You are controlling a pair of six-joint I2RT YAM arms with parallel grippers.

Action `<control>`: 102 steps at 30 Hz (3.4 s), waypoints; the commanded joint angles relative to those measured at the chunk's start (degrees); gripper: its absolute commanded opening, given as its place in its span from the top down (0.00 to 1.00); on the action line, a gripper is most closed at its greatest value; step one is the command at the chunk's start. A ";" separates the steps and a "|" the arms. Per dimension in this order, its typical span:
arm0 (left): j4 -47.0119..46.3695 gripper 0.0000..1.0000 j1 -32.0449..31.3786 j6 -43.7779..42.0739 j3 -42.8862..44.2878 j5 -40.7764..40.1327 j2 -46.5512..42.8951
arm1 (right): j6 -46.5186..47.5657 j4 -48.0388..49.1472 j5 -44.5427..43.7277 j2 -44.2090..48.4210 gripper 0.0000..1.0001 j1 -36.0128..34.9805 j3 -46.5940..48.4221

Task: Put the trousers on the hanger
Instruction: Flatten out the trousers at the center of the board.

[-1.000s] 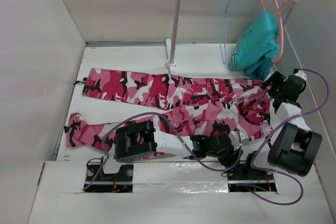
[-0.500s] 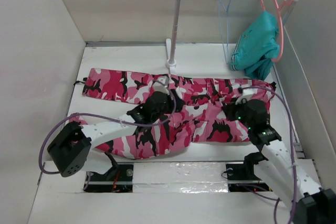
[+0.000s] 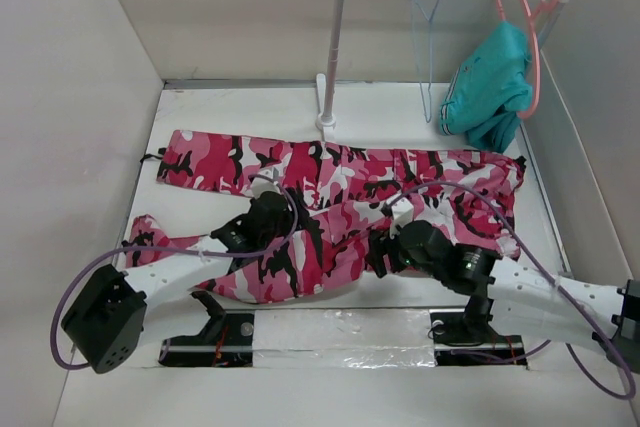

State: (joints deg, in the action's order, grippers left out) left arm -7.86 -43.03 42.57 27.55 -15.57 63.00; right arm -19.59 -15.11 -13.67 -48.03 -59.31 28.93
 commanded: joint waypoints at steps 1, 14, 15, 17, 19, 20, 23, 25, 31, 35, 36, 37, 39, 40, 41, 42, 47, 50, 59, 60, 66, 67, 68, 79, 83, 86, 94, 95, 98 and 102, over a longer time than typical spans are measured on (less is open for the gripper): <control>2.76 0.45 0.05 -0.03 -0.83 -1.39 -0.60 | -6.77 -2.99 -8.74 -2.49 0.23 -2.21 0.96; 20.60 0.58 6.81 1.73 4.61 -9.04 -27.30 | -5.74 -3.45 -16.04 -6.99 0.75 -14.34 10.79; 22.17 0.65 6.81 1.56 5.66 -8.51 -28.71 | -1.45 -1.78 -12.38 -7.16 0.79 -14.34 11.84; 24.11 0.71 6.81 0.42 9.61 -7.98 -32.23 | 2.53 4.96 -8.06 -10.93 0.88 -14.87 13.87; 27.97 0.74 6.81 -2.21 14.86 -8.77 -33.73 | 7.10 9.99 -3.39 -19.06 0.90 -14.87 17.03; 29.81 0.75 6.81 -3.01 16.81 -10.43 -33.91 | 8.25 14.37 -2.16 -22.68 0.92 -14.87 18.34; 35.26 0.75 6.81 -7.30 25.07 -13.41 -33.91 | 11.07 19.41 3.55 -38.90 0.84 -14.87 27.64; 38.44 0.75 6.81 -8.98 30.86 -15.18 -34.00 | 12.03 19.85 7.43 -46.68 0.66 -14.87 37.28; 39.85 0.72 6.81 -13.21 35.29 -17.47 -36.72 | 14.14 16.97 6.89 -67.70 0.30 -14.87 54.48; 38.36 0.69 6.81 -14.96 33.97 -16.43 -36.29 | 15.20 17.49 13.22 -74.48 0.30 -14.34 64.38; 36.70 0.68 6.81 -16.88 35.19 -15.55 -34.72 | 15.55 17.49 17.84 -77.10 0.30 -14.34 66.07; 36.16 0.67 6.81 -17.95 36.25 -14.67 -33.57 | 15.64 17.92 20.07 -78.17 0.30 -14.34 67.47; 35.11 0.66 6.81 -19.88 38.44 -13.87 -30.85 | 15.38 19.76 27.95 -80.37 0.30 -14.34 70.81; 35.10 0.66 6.81 -21.02 40.46 -14.04 -28.14 | 15.03 19.42 29.56 -82.99 0.29 -14.34 72.39; 34.84 0.66 6.81 -21.56 41.26 -14.05 -27.15 | 14.76 18.55 30.62 -84.41 0.29 -15.04 73.98; 34.40 0.66 6.81 -22.17 41.88 -13.96 -26.53 | 15.02 16.37 31.07 -85.73 0.28 -15.05 75.65; 32.73 0.64 6.81 -23.67 41.80 -16.68 -29.33 | 13.54 15.20 32.74 -91.53 0.27 -16.19 79.53; 33.08 0.64 6.81 -23.41 40.31 -16.68 -30.31 | 11.60 15.81 30.82 -92.42 0.32 -15.67 79.70; 32.56 0.64 6.81 -22.70 37.22 -16.51 -30.92 | 4.13 33.73 23.87 -81.97 1.00 -10.49 69.52; 32.47 0.64 6.81 -22.79 37.31 -16.68 -30.75 | 3.95 34.09 23.26 -80.57 1.00 -9.69 67.86; 29.93 0.64 6.81 -23.23 36.52 -16.77 -28.38 | 7.72 30.68 19.65 -68.00 1.00 -2.75 63.01; 29.48 0.64 6.81 -23.23 36.35 -16.86 -27.33 | 8.51 29.80 19.04 -66.59 1.00 -2.22 62.14; 28.96 0.64 6.81 -23.14 36.35 -16.77 -26.71 | 9.22 28.75 18.68 -65.36 1.00 -1.69 62.04; 31.93 0.65 7.34 -15.08 28.11 -19.33 -22.83 | 11.78 20.84 11.27 -66.66 1.00 -15.64 49.66; 30.97 0.66 7.34 -11.64 22.29 -14.75 -24.07 | 8.35 21.70 1.20 -60.46 1.00 -16.46 40.44; 31.41 0.67 8.48 -11.63 26.04 -14.84 -22.05 | 10.36 26.09 4.60 -54.13 1.00 -12.95 35.94; 28.60 0.67 9.19 -16.19 39.76 -14.66 -9.33 | 17.58 18.09 -0.48 -39.27 1.00 -9.61 44.04; 28.43 0.67 9.19 -16.63 42.04 -14.66 -8.26 | 16.70 19.15 -0.30 -36.63 1.00 -8.21 41.67; 25.45 0.67 9.19 -17.43 42.41 -11.52 -5.62 | 11.43 24.50 0.13 -30.02 1.00 -1.97 25.81; 22.99 0.67 9.19 -14.36 36.10 -5.88 -3.33 | 5.02 25.93 2.77 -32.82 1.00 1.47 15.30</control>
State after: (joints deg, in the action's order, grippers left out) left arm 17.69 -34.02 27.09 67.42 -26.30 58.85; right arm -9.47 12.73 -12.23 -74.13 -58.00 51.96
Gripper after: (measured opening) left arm 0.327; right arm 0.022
